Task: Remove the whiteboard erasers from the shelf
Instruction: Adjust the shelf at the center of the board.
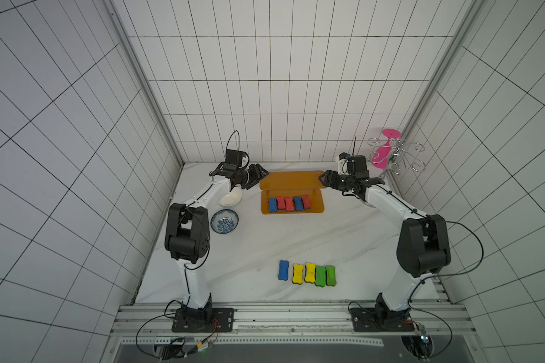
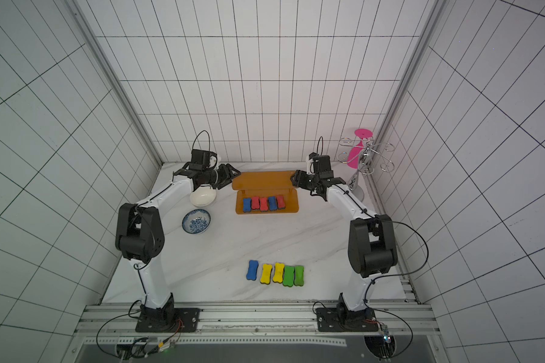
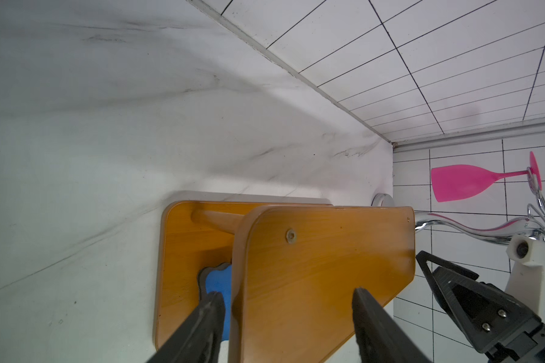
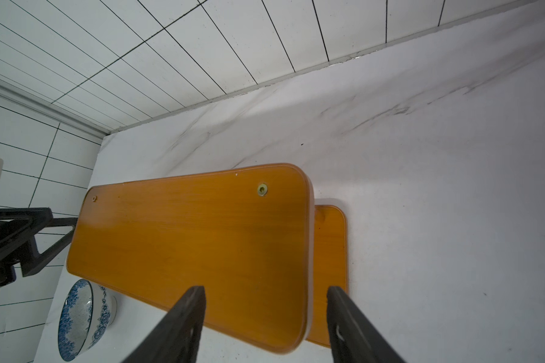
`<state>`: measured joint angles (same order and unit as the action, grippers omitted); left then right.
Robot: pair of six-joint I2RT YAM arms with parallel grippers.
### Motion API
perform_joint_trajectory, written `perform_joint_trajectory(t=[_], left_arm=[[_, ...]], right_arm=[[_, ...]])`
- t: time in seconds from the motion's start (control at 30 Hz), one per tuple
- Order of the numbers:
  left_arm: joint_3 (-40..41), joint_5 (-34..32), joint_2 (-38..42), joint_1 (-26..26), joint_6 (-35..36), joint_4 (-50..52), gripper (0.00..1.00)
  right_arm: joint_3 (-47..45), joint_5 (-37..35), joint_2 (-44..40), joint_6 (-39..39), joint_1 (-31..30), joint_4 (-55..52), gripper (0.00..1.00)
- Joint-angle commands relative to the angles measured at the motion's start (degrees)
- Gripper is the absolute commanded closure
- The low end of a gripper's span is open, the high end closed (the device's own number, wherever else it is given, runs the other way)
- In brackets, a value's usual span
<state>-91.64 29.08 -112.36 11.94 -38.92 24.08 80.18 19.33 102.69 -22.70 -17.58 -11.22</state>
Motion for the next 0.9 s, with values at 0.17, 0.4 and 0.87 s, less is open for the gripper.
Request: perform_joint_trajectory(t=[0.17,0.4,0.87], left_arm=[[0.47,1.78,-1.35,0.99,0.08,-1.49,0.49],[7.56,-1.15,4.28,1.5,-0.12,-1.57,0.61],[16.69,-5.19,11.82,1.5,-0.43,-1.85,0.73]], right_arm=[[5.88,-1.95,4.97,3.45,0.29,-2.17,0.52],[8.47,-5.94,7.42,6.26,-0.87,-4.67,0.55],[23.45,-3.39,18.44,6.53,-4.99,-8.07,0.72]])
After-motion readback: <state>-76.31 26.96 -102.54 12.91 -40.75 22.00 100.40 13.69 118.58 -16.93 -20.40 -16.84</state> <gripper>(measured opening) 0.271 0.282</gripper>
